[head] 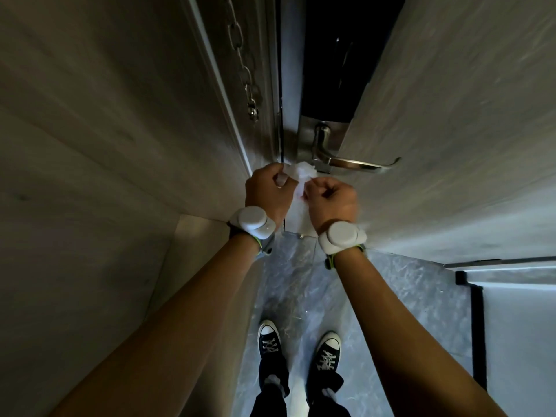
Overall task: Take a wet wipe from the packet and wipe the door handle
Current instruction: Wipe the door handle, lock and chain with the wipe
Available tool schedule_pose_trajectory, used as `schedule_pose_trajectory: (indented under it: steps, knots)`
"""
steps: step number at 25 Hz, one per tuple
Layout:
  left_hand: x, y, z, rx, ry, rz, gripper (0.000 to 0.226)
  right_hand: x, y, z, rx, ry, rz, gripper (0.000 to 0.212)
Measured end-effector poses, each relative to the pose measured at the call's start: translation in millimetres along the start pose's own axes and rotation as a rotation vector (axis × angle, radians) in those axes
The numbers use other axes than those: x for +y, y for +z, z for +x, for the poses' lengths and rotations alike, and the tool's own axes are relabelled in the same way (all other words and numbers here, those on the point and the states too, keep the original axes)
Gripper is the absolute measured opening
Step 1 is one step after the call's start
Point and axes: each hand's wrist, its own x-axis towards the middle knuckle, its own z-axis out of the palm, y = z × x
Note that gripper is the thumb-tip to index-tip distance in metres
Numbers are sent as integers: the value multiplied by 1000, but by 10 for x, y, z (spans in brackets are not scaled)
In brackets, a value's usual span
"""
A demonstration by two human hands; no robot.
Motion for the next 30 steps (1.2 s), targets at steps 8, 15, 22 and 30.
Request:
schedule_pose_trajectory:
  steps: [8,15,22,30]
  knots:
    - [216,11,285,132,70,-33,9,-138,164,197,104,57,6,48]
    - [128,99,320,109,90,-42,6,-37,246,270,123,66,32,28]
    - [-86,320,303,17,22,-25,14,162,146,322,133,82,53,16]
    - [-28,551,216,-48,10,-78,22,276,-69,389,153,30,15,22]
